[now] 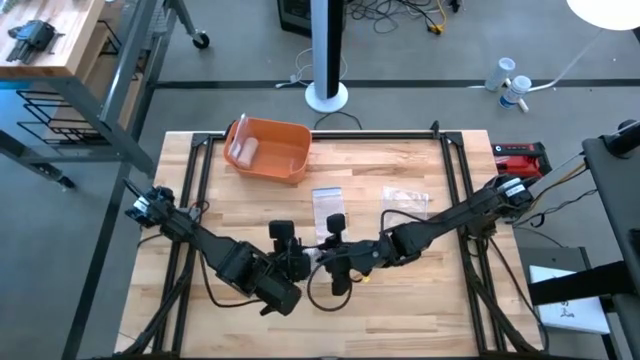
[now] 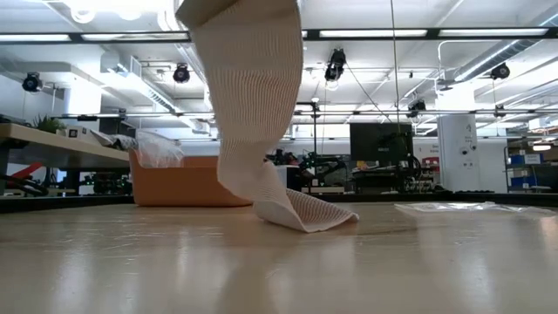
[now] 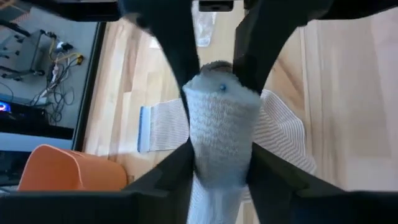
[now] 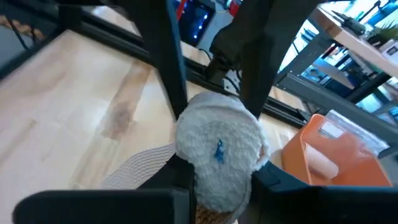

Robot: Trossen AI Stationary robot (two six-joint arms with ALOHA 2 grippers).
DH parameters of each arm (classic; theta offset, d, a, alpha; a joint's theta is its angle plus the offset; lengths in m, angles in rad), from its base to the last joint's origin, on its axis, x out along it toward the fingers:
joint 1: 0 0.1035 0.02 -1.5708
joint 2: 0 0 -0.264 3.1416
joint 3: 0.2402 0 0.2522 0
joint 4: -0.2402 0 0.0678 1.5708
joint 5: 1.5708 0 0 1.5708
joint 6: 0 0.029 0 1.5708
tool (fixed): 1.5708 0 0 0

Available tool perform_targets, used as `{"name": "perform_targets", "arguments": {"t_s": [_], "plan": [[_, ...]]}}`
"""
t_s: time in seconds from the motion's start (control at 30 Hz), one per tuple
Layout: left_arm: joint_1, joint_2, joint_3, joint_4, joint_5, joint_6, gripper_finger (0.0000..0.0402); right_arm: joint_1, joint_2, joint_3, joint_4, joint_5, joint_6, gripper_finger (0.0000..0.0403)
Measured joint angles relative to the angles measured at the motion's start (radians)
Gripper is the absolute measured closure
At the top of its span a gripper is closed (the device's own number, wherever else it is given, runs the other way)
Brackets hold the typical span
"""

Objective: Roll bandage
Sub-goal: Roll the white bandage

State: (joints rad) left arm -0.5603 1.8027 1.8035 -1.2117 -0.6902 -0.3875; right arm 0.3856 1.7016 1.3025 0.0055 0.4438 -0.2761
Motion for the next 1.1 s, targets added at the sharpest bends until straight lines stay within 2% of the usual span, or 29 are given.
{"name": "perform_targets", "arguments": {"t_s": [0.1,0.23,0.33,0.43,0.53,0.63,0.87,1.0,1.1], "plan": [[-0.030,-0.034,-0.001,-0.083,0.007,-0.055,0.0234,0.014,-0.033,0.000,-0.001,-0.002,0.050,0.0342],[-0.093,-0.097,-0.017,-0.178,-0.004,-0.233,0.0203,0.041,-0.084,0.000,-0.002,-0.014,0.099,0.0341],[-0.167,-0.155,-0.088,-0.150,-0.105,-0.345,0.0190,0.061,-0.127,-0.001,0.010,-0.011,0.121,0.0347],[-0.248,-0.205,-0.203,-0.010,-0.248,-0.345,0.0184,0.073,-0.158,-0.012,0.048,-0.008,0.135,0.0348],[-0.301,-0.247,-0.332,0.217,-0.382,-0.231,0.0182,0.073,-0.171,-0.053,0.121,-0.062,0.162,0.0342],[-0.314,-0.263,-0.458,0.507,-0.466,-0.041,0.0182,0.065,-0.175,-0.131,0.298,-0.163,0.203,0.0343],[-0.297,-0.271,-0.648,1.187,-0.476,0.465,0.0182,0.031,-0.144,-0.372,0.782,-0.323,0.280,0.0341],[-0.286,-0.280,-0.667,1.348,-0.481,0.604,0.0182,0.028,-0.136,-0.457,0.961,-0.348,0.286,0.0339],[-0.257,-0.279,-0.657,1.369,-0.460,0.649,0.0182,0.027,-0.135,-0.472,0.988,-0.349,0.289,0.0345]]}}
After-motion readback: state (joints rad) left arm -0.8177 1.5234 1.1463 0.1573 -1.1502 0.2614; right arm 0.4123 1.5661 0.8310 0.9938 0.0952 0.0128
